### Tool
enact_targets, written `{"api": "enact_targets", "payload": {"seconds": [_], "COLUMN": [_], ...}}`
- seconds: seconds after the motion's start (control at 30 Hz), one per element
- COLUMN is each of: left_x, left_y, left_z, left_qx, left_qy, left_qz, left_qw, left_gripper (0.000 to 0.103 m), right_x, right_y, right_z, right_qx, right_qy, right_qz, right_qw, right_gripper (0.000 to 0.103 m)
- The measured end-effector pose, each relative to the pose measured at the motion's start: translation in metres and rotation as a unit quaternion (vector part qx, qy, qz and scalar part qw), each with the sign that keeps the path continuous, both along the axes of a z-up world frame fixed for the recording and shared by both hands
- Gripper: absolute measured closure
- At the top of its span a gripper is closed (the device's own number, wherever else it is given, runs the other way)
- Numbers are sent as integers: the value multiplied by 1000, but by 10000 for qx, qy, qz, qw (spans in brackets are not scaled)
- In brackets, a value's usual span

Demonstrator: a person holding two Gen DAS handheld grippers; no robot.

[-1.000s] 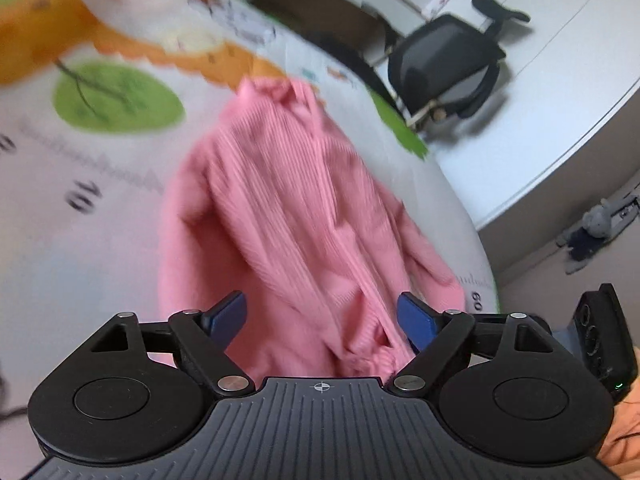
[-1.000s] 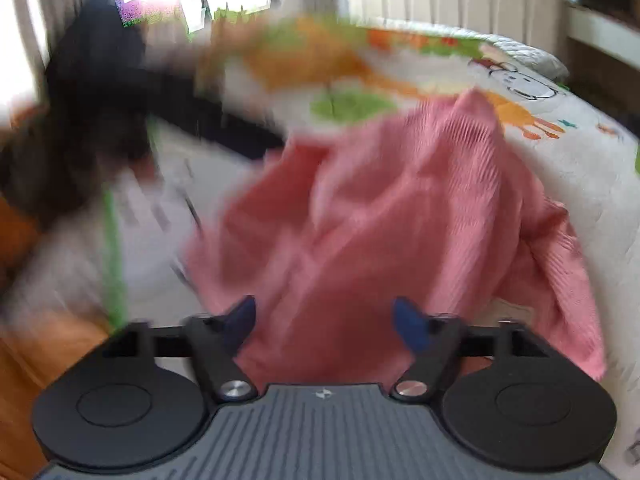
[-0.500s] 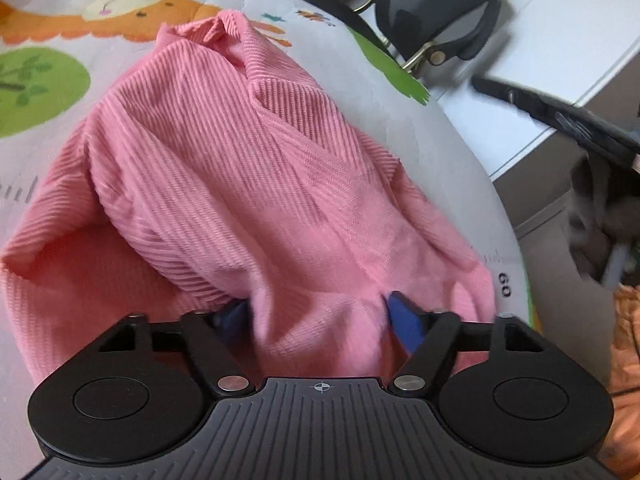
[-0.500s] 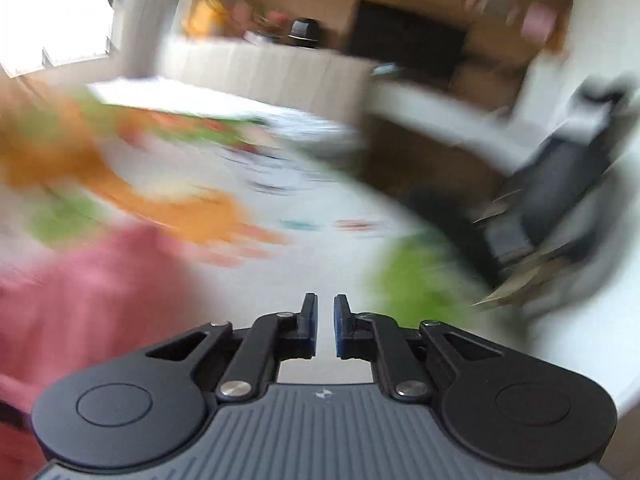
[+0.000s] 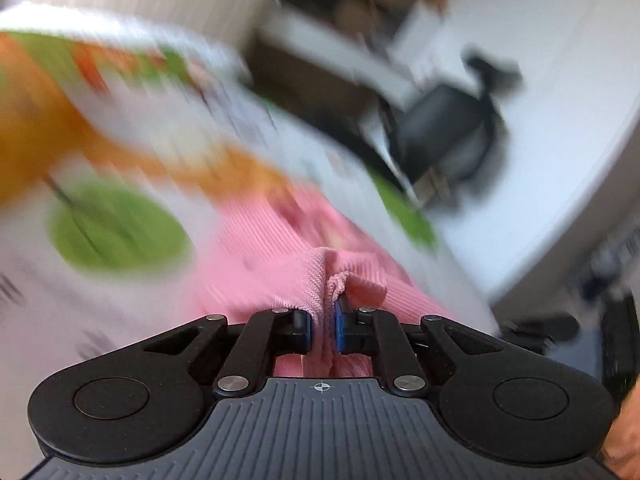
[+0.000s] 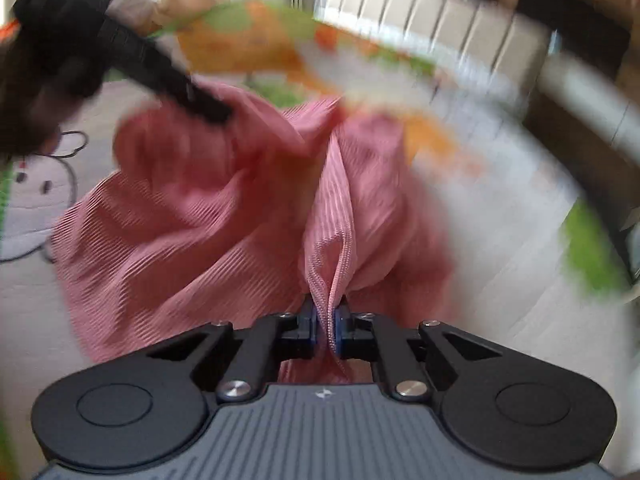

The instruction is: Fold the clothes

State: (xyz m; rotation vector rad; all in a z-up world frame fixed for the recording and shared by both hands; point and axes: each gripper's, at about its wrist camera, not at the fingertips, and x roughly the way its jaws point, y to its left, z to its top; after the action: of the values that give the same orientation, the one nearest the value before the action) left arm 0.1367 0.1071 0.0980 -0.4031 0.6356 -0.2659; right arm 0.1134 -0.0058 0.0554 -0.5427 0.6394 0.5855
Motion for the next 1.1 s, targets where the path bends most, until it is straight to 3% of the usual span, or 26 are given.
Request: {"api": "enact_targets", "payload": {"seconds": [0.07,0.2,0.3,0.5,0.57,0.6,0.67,0.7,0.77,0.9,0.97,1.03,1.1], "left_x": [-1,9,16,30,35,28,13,5,-9,-39,-36,-32,-28], "left_y": [34,72,100,157,176,174,169,167,163,155,138,121,104], "left_z": [17,-8,-28,-66,-79,-73,-62,-56,-45,-22,-25,-27,-30], "left_qx": [5,-172,-305,-567,-654,-611,-525,-481,-395,-221,-362,-504,-644], "left_qy": [-268,140,445,1053,1254,1158,966,869,676,289,354,418,482], "left_qz": [534,968,1291,1927,2136,2135,2133,2132,2128,2118,1777,1432,1086], "left_qw": [9982,9951,9902,9739,9666,9681,9708,9719,9740,9766,9828,9875,9908], "left_gripper": [91,90,90,90,82,75,44,41,30,24,15,11,11], "right_x": [16,81,137,197,212,211,206,199,183,134,114,103,101], "right_y": [-6,-30,-52,-77,-91,-98,-114,-120,-132,-164,-167,-158,-139], "right_z": [11,-3,-30,-93,-97,-95,-85,-75,-53,-13,1,1,-11], "right_qx": [-442,-1492,-1892,-2523,-2491,-2262,-1718,-1492,-1001,339,1187,2128,2757], "right_qy": [-735,-1875,-1961,-1617,-1428,-1316,-1064,-983,-884,-832,-585,6,635], "right_qz": [-206,-1030,-1618,-2170,-2472,-2572,-2694,-2708,-2766,-3200,-3173,-2794,-2435], "right_qw": [9961,9654,9485,9290,9254,9303,9416,9459,9517,9432,9390,9363,9277], "right_gripper": [95,96,96,96,96,95,91,85,56,51,50,49,49]}}
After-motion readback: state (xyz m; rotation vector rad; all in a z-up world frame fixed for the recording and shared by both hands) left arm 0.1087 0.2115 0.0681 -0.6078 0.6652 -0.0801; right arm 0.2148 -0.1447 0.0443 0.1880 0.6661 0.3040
